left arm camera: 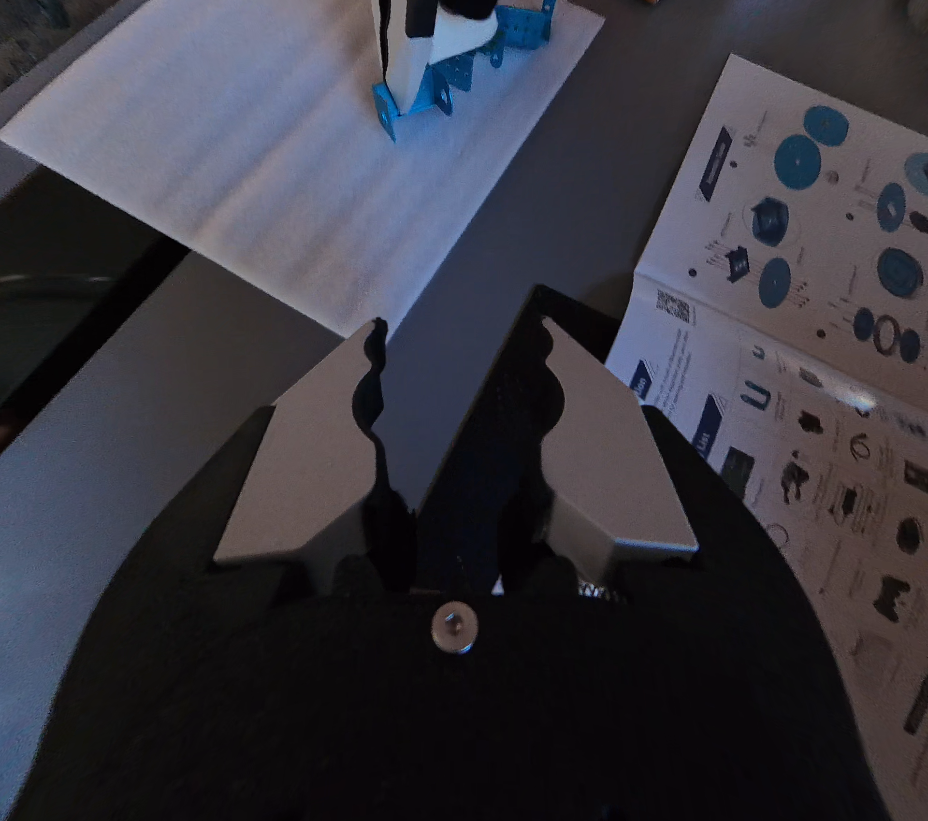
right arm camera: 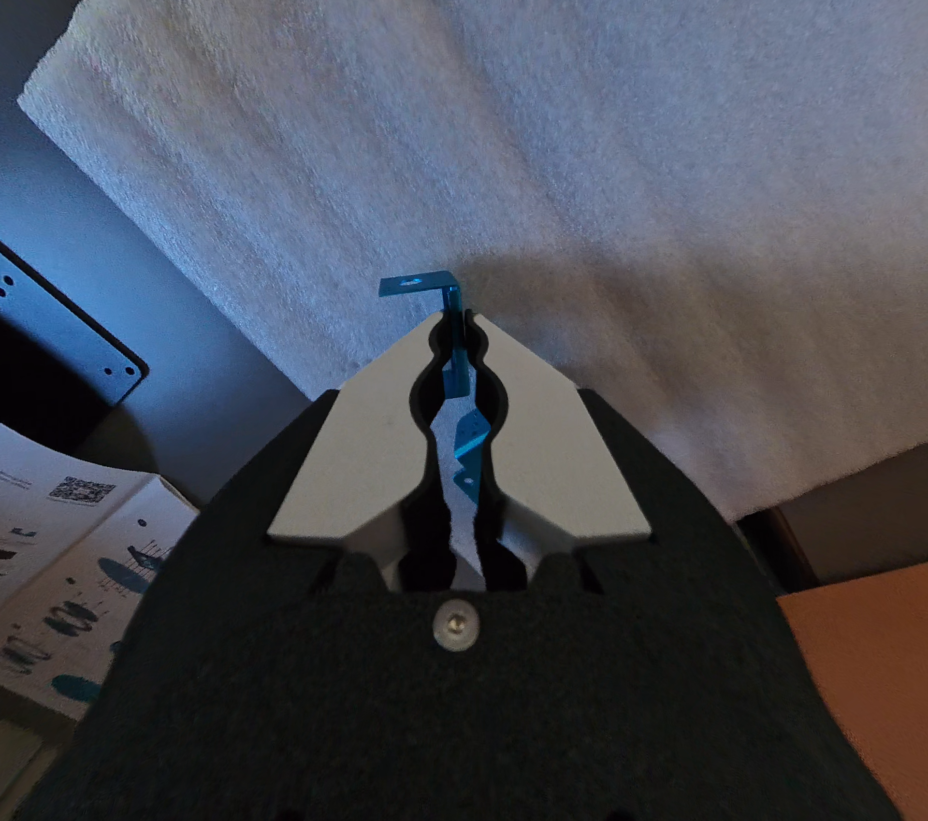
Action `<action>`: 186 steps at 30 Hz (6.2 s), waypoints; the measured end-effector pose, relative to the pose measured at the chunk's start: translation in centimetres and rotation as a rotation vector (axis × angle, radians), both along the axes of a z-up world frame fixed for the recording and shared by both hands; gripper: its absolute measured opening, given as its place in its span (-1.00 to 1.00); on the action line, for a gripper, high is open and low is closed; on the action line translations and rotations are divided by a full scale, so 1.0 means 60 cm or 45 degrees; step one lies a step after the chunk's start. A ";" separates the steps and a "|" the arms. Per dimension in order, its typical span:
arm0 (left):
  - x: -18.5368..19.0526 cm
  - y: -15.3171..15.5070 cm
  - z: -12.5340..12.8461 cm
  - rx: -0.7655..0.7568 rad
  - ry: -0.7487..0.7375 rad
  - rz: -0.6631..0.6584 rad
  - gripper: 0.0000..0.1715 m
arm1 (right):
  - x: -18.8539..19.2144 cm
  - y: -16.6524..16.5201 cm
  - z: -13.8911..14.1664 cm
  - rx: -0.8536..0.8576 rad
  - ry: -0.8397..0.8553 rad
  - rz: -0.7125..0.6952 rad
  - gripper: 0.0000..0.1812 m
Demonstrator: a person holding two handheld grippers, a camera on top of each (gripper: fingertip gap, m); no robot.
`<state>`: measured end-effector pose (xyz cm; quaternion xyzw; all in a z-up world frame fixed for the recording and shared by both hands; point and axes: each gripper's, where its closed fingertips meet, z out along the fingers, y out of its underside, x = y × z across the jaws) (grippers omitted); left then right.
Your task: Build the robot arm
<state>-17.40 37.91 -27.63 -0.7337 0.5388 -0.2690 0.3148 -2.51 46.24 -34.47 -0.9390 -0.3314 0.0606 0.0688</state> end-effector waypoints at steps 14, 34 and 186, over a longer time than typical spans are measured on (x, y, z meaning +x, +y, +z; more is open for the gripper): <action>-0.021 -0.142 0.082 0.034 -0.244 0.076 -0.33 | 0.393 -0.201 0.157 0.214 0.005 -0.196 -0.73; 0.152 -0.253 0.173 0.045 -0.387 -0.024 -0.33 | 0.464 -0.187 0.135 0.448 -0.188 0.067 -0.99; 0.804 0.217 0.058 1.691 0.478 -0.570 -0.98 | 0.625 -0.328 0.312 0.972 0.434 -0.205 -0.61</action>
